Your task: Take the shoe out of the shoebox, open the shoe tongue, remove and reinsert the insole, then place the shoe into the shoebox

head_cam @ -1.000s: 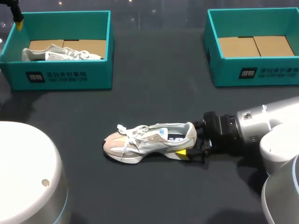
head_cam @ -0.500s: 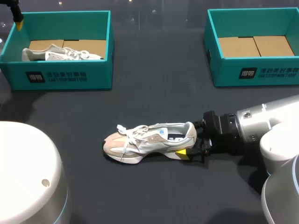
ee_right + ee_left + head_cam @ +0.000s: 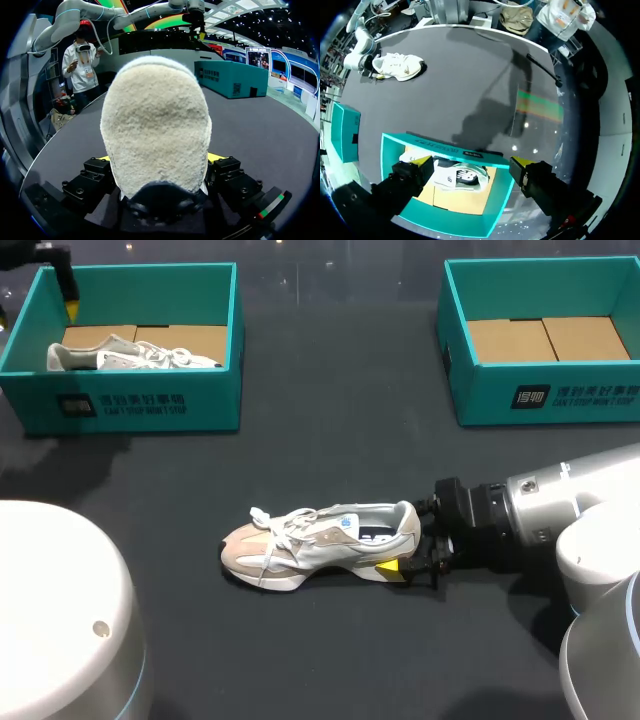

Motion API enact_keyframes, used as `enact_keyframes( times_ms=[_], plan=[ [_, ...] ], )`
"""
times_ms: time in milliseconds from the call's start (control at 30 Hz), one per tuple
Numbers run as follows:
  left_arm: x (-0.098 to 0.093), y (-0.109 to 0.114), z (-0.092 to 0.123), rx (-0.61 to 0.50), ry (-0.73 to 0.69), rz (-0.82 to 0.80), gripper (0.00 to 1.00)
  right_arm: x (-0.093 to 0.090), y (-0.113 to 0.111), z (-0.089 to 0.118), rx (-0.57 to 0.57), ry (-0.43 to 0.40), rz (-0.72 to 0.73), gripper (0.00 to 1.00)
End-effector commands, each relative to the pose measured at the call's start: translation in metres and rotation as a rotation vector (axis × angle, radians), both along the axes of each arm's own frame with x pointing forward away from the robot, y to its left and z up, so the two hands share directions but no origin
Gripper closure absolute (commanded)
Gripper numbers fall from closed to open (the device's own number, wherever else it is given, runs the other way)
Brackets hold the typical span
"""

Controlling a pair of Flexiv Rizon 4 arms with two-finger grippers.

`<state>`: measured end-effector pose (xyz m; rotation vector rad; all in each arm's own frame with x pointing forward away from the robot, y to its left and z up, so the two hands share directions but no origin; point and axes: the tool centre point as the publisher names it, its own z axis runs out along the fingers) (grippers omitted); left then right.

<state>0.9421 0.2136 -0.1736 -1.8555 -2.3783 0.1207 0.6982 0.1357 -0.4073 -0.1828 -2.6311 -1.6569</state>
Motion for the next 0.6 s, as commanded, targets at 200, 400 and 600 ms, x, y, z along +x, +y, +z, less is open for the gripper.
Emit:
enact_keyframes(
  times_ms=[200,400,600],
  plan=[
    [-0.037,-0.023,0.008,0.062,-0.157,0.408,0.0,0.0,0.003,0.0,-0.005,0.001,0.0,1.0],
    [-0.045,-0.032,0.01,0.041,-0.133,0.447,0.0,0.0,0.003,0.0,-0.005,0.001,0.0,1.0],
    [-0.091,-0.093,0.004,0.134,-0.199,0.887,0.0,0.0,0.003,0.0,-0.005,0.001,0.0,1.0]
  ],
)
